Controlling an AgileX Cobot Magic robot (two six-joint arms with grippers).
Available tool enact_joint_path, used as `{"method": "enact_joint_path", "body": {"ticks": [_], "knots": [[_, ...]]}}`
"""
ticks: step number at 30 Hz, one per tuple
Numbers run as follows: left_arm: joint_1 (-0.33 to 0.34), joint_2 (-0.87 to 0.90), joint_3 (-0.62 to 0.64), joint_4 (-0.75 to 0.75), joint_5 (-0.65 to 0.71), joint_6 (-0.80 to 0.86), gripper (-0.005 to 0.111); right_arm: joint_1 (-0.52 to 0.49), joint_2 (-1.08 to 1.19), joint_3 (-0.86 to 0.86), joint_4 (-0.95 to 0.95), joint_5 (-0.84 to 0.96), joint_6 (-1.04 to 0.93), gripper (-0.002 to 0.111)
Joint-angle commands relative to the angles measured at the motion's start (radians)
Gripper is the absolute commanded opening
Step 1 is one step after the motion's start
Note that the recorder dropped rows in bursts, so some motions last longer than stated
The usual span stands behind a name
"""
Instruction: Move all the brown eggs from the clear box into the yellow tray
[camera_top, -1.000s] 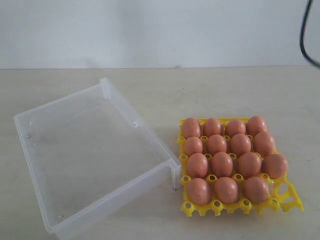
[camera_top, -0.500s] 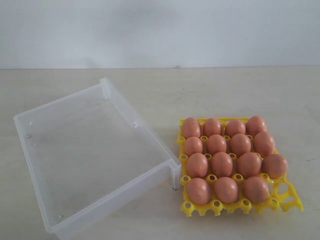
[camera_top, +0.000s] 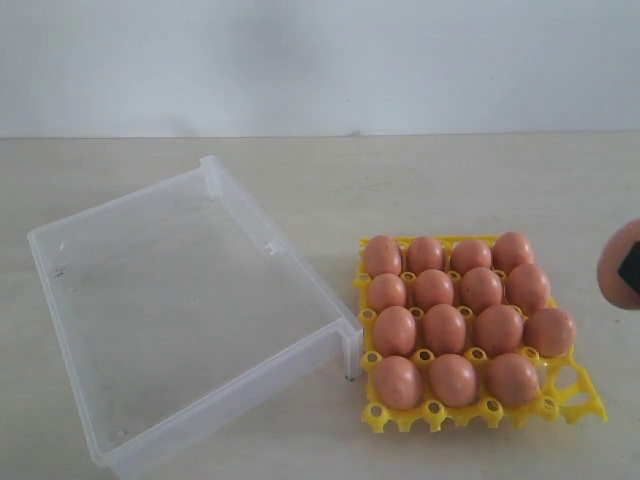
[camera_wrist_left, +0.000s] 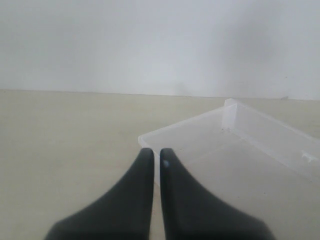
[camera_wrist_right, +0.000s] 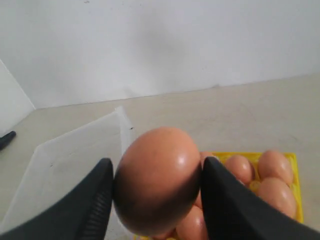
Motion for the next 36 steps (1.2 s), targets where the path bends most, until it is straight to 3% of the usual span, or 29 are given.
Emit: {"method": "enact_joint_path", "body": {"ticks": [1,6,9,13,16,22,27,31,34,36], "knots": [[0.002,-0.003,0.003,0.001,0.0,-0.002,0.004,0.026,0.162,-0.058,-0.001,-0.112,-0.117,0.0],[0.002,-0.003,0.003,0.001,0.0,-0.002,0.004,-0.077,0.417,-0.179,-0.001,-0.141,-0.304,0.0],[0.002,-0.003,0.003,0.001,0.0,-0.002,0.004,-0.259,0.574,-0.271,-0.001,-0.149,-0.388,0.0],[0.002,-0.003,0.003,0.001,0.0,-0.002,0.004,-0.509,0.737,-0.388,-0.001,-0.179,-0.346,0.0],[0.002,-0.003,0.003,0.001,0.0,-0.002,0.004,-0.6,0.81,-0.436,-0.001,-0.18,-0.305,0.0],[0.002,-0.003,0.003,0.001,0.0,-0.002,0.004,-0.557,0.875,-0.443,-0.147,-0.182,-0.301,0.0],[0.002,-0.003,0.003,0.001,0.0,-0.002,0.004,-0.53,0.948,-0.47,-0.191,-0.363,-0.177,0.0],[0.002,-0.003,0.003,0.001,-0.004,-0.002,0.004,-0.53,1.039,-0.59,-0.198,-0.416,0.116,0.0],[0.002,-0.003,0.003,0.001,-0.004,-0.002,0.004,-0.53,1.088,-0.647,-0.389,-0.512,0.448,0.0],[0.002,-0.003,0.003,0.001,-0.004,-0.002,0.004,-0.53,1.11,-0.659,-0.593,-0.712,0.705,0.0]]}}
